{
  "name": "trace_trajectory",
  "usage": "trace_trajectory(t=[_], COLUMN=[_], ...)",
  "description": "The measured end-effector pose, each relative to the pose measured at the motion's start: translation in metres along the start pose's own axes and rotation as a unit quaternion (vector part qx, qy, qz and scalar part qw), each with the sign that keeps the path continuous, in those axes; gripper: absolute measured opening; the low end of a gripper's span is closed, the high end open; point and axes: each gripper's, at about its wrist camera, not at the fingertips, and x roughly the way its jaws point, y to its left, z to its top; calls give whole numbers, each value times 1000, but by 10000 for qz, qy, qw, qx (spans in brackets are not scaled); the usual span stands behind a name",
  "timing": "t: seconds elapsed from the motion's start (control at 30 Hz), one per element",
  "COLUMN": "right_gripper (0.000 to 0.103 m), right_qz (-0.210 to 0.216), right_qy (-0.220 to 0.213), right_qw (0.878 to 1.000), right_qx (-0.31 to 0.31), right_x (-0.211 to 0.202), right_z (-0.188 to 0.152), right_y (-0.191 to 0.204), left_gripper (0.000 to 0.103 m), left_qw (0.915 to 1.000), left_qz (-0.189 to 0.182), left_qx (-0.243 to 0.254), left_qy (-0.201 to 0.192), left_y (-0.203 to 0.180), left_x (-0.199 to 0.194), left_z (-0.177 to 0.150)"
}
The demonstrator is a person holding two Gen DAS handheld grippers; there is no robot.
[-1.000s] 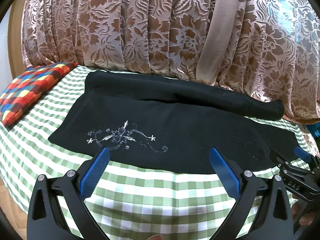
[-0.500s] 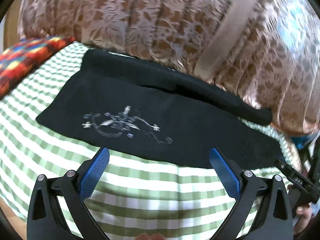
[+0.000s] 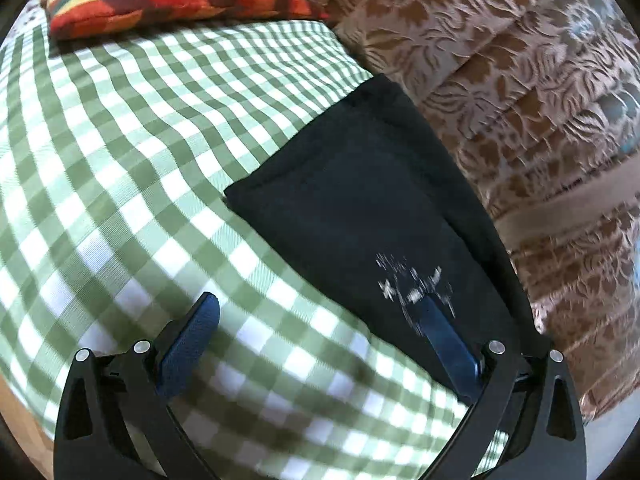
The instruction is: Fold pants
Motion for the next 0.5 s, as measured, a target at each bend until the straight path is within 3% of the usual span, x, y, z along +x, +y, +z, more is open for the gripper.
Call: trace_trajectory(t=[0.07,0.1,0.13,0.3,0.33,0.37,0.43,0.5], right_gripper=[97,89,80,70,65,60,31,17], right_qz=[-32,-6,28,84,97,68,-140,-275], right_qy=[-91,-102,-104,-324,-373,-374,-302,-262], right_qw=[9995,9990,9986,9951,9946,9945,9942,9943], right_qx=[293,428,518,927,966,978,1019,999], right_x=[3,7,12,35,40,43,54,58], right_z=[10,15,20,48,54,57,65,67], right_y=[-14,-21,-26,-42,-40,-41,-40,-41], left_gripper=[98,88,68,18,12,8,6,6], left_qw=[9999,9999,9998,9996,9996,9997,9996,9991], left_qz=[22,50,75,108,96,67,77,143], left_qx=[77,122,154,269,260,238,287,404], left_qy=[-82,-108,-95,-35,-2,4,-40,-54], left_y=[-7,-9,-10,-12,-11,-11,-12,-16], left_x=[4,6,11,30,33,34,34,32], left_z=[4,4,6,18,20,21,22,23])
